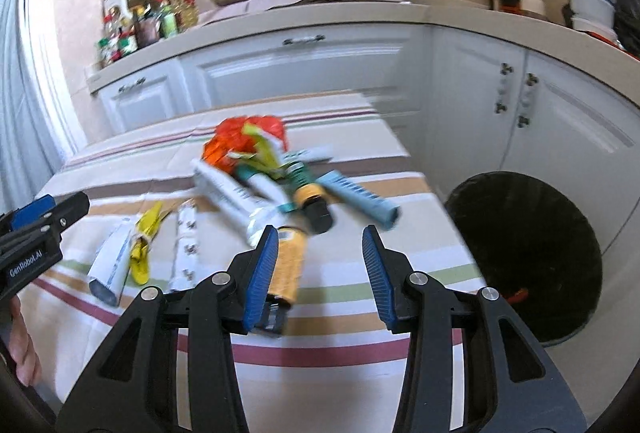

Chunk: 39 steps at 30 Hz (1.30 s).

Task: Collect trash
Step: 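Grasp the amber yellow-label bottle with the right gripper while the left grasps a white tube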

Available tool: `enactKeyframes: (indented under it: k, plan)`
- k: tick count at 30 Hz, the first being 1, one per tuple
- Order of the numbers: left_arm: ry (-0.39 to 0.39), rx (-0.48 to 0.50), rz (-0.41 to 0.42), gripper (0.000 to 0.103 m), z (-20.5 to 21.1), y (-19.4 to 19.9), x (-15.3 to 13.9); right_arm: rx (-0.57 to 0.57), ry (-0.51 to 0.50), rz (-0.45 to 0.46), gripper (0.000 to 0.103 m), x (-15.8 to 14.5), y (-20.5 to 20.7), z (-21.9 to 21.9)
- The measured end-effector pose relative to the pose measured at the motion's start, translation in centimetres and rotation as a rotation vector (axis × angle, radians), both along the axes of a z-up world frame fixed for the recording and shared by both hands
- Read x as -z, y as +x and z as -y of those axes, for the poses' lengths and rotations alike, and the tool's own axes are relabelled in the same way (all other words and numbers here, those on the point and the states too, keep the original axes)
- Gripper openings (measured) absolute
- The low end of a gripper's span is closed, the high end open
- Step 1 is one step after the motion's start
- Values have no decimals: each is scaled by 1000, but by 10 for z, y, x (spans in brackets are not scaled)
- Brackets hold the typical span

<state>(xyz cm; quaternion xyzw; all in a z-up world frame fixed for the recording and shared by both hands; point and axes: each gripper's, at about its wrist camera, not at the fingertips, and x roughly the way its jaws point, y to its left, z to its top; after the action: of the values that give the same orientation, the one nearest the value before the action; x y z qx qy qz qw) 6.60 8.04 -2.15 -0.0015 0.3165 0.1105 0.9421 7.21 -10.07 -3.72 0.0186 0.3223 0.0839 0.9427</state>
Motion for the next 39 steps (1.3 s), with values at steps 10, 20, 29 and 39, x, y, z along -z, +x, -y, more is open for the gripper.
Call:
enactKeyframes:
  k: [10, 20, 29, 39]
  plan:
    - [-25, -62, -32, 67, -36, -8, 15, -16, -63, -84, 41, 14, 8, -26]
    - [-42, -40, -38, 69, -31, -11, 17, -39, -74, -129, 23, 23, 10, -30]
    - [-68, -2, -36, 71, -9, -10, 12, -9, -63, -81, 23, 13, 1, -11]
    - [-64, 23, -97, 62, 13, -6, 29, 24, -26, -55, 23, 9, -7, 19]
